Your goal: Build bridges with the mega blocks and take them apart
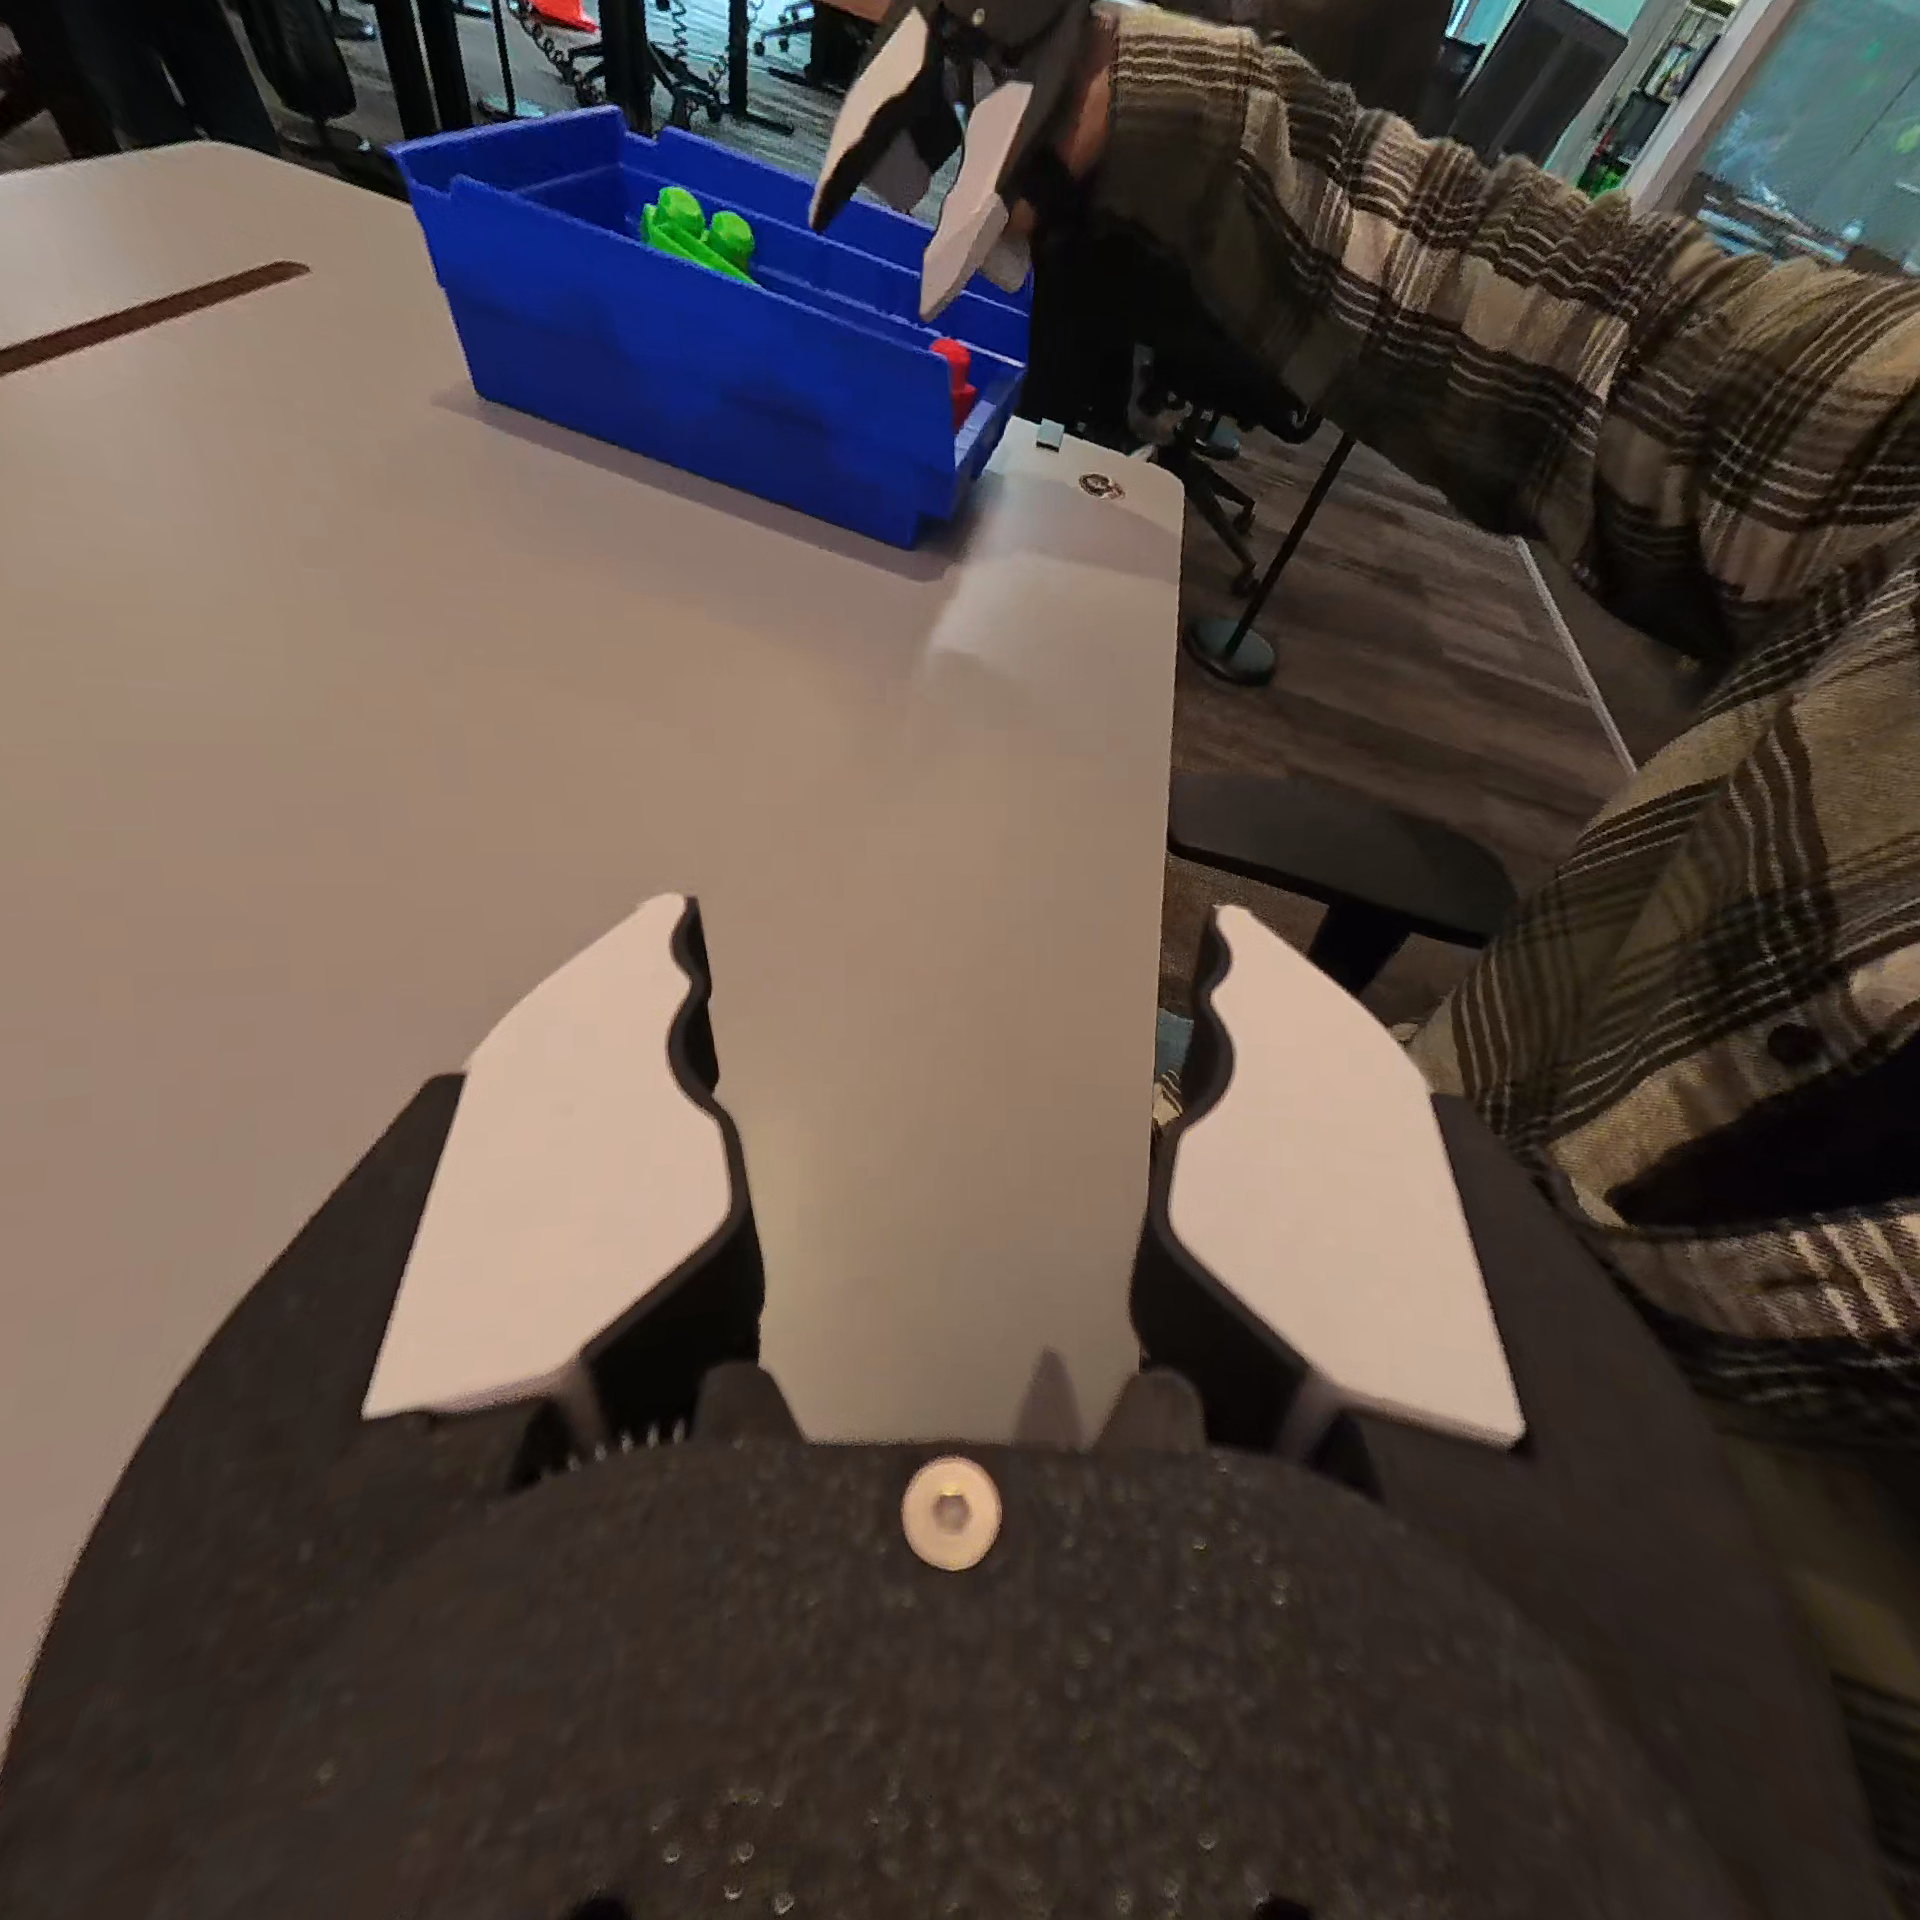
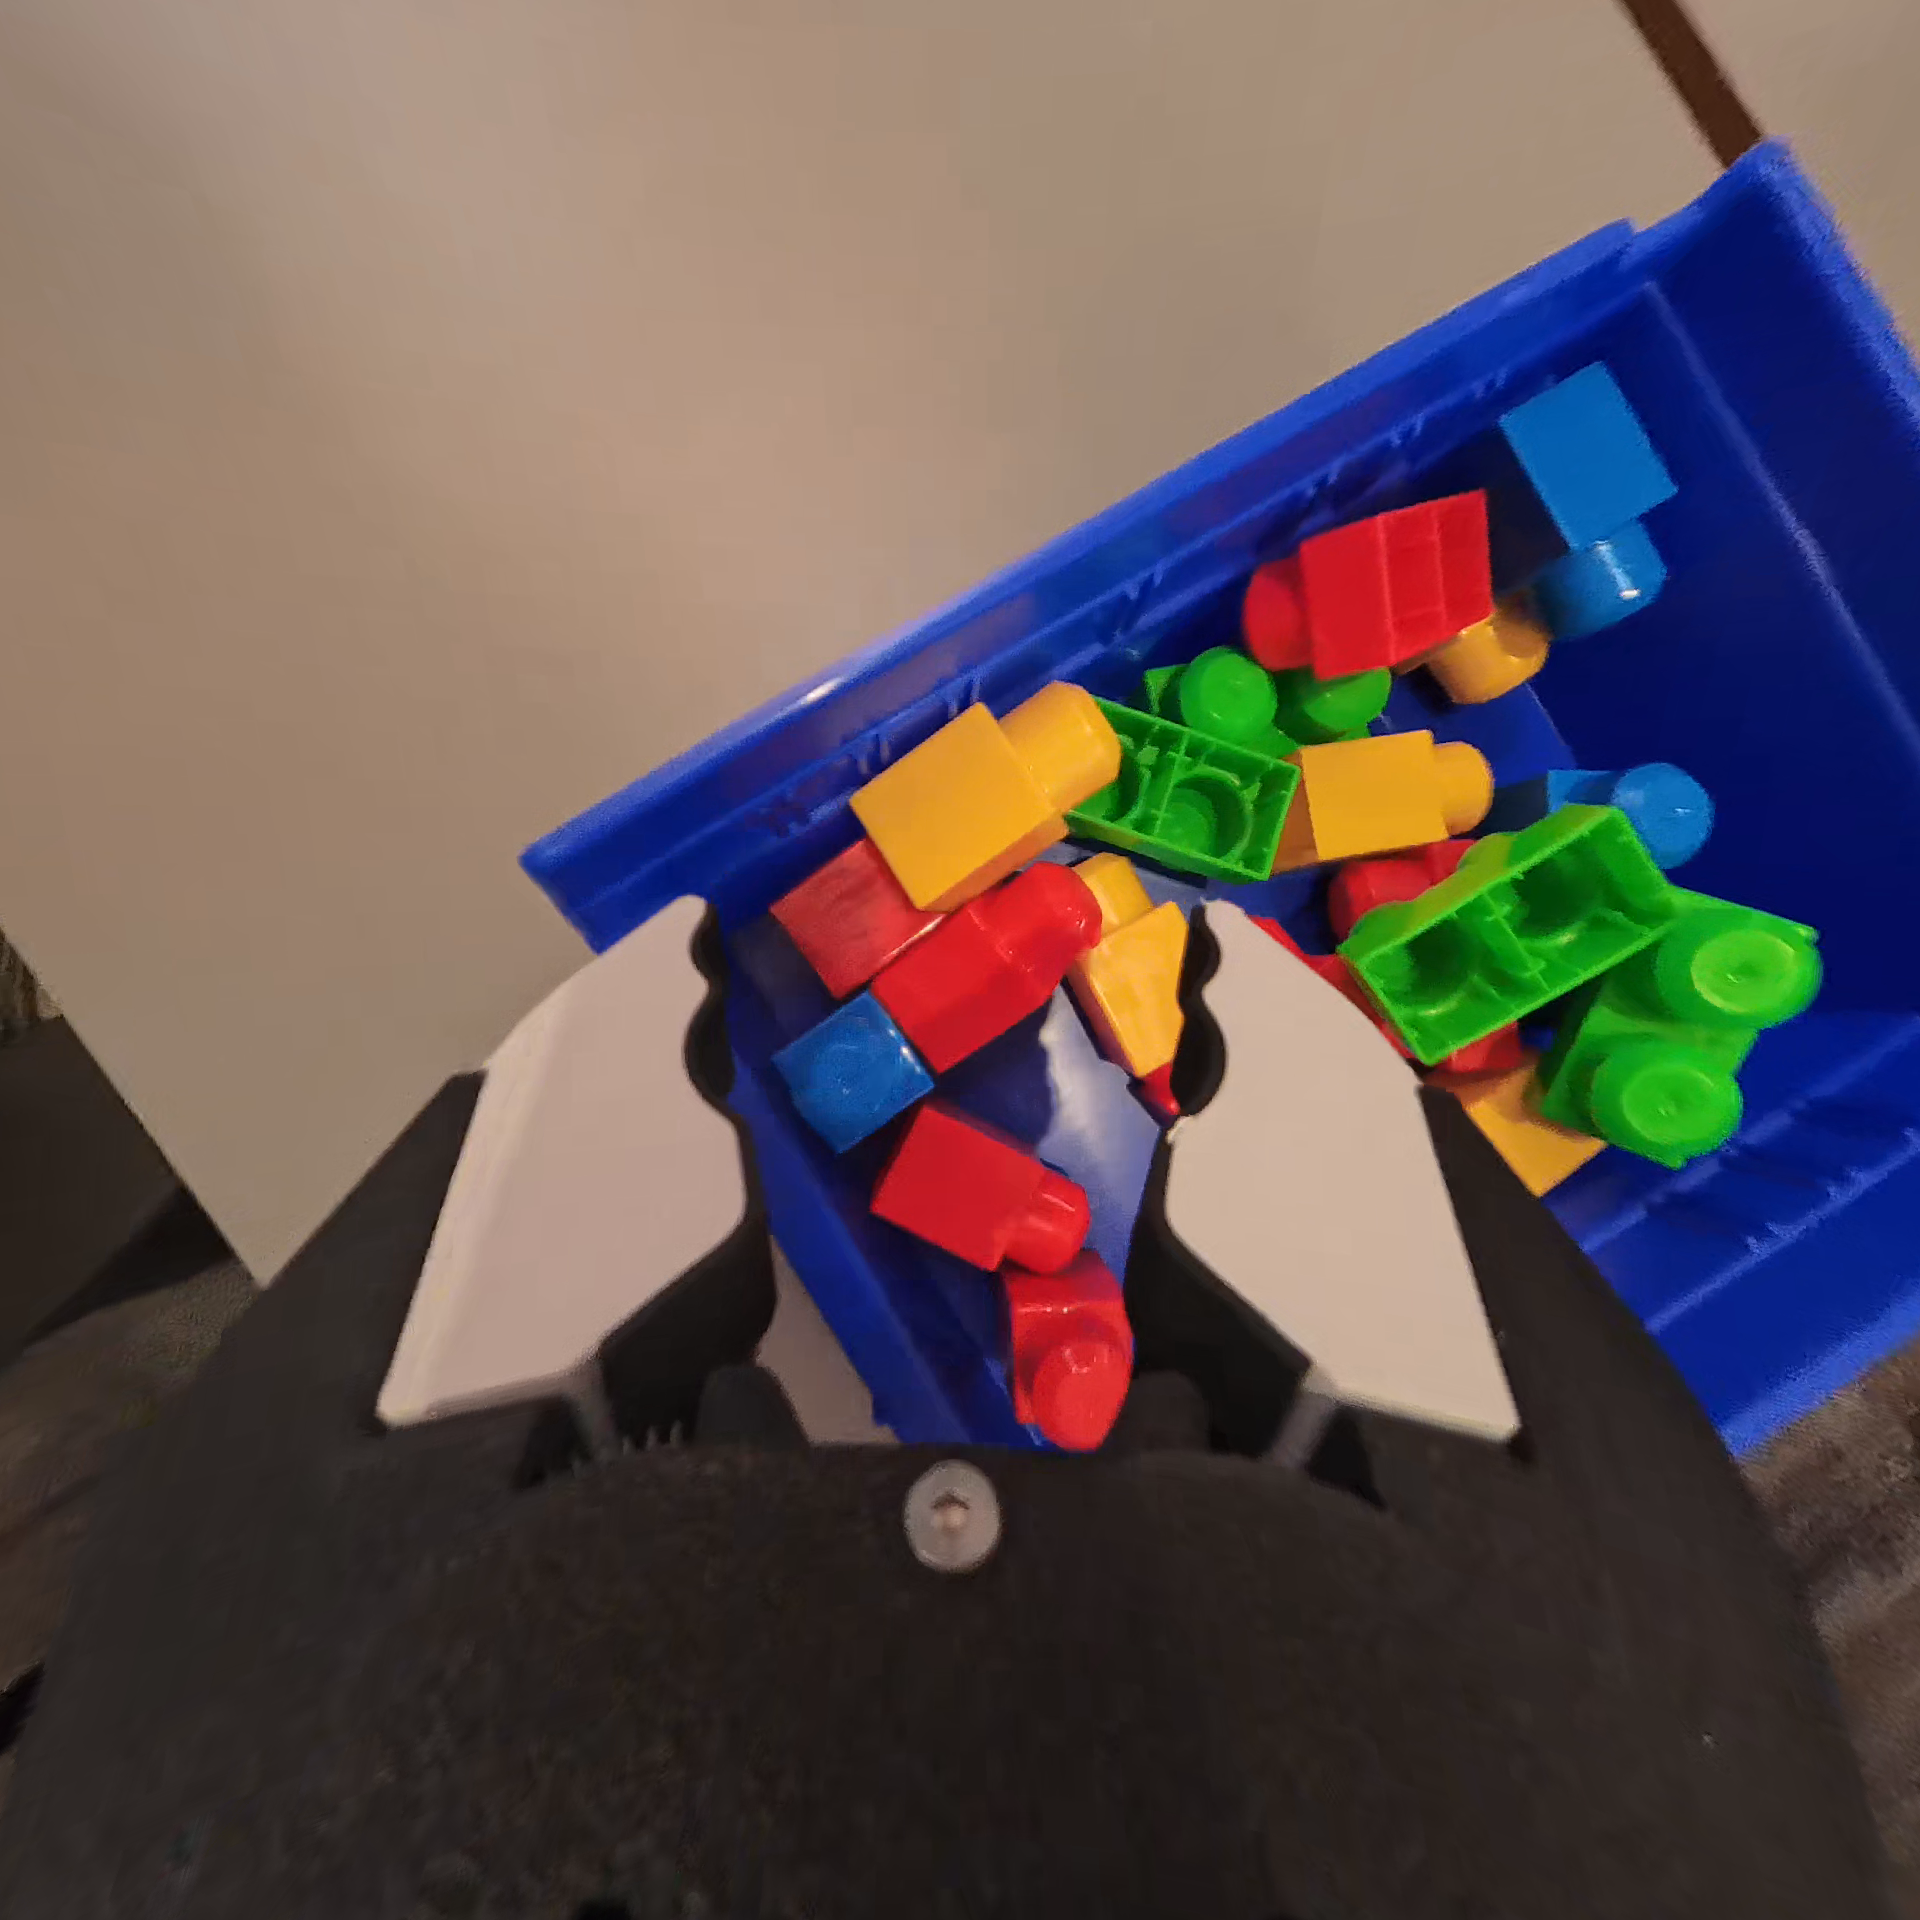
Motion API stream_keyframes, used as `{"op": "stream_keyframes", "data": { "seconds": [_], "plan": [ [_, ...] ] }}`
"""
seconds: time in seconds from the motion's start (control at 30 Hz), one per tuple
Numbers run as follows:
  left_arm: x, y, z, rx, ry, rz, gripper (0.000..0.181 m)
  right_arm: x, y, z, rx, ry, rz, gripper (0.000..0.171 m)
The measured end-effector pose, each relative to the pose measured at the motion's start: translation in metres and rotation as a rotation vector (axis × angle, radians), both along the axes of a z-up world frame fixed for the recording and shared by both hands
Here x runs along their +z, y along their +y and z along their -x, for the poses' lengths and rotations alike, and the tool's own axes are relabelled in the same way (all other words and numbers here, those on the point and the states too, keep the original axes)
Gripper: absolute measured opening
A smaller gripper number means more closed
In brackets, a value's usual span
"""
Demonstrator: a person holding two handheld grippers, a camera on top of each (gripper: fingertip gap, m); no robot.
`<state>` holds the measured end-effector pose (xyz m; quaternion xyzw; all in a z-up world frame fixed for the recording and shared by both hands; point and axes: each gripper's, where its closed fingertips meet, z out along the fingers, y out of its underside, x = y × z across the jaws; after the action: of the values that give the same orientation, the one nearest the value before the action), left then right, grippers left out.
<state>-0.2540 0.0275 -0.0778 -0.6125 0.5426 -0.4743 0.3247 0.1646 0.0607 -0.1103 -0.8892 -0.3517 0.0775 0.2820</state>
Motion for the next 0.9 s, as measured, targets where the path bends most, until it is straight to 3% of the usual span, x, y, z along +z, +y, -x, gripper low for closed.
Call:
{"op": "stream_keyframes", "data": {
  "seconds": [0.27,0.47,0.77,0.9],
  "plan": [
    [0.015,0.017,0.018,0.073,-0.006,-0.011,0.087,-0.018,0.024,0.004,-0.01,0.143,0.141,0.066],
    [0.015,0.025,0.022,0.095,-0.005,0.0,0.087,-0.037,0.023,0.004,-0.008,0.141,0.239,0.068],
    [0.013,0.031,0.023,0.111,0.0,0.003,0.087,-0.054,0.022,0.011,-0.115,0.253,0.413,0.057],
    [0.011,0.03,0.023,0.111,0.0,0.007,0.087,-0.065,0.021,0.009,-0.196,0.236,0.496,0.04]
  ]
}}
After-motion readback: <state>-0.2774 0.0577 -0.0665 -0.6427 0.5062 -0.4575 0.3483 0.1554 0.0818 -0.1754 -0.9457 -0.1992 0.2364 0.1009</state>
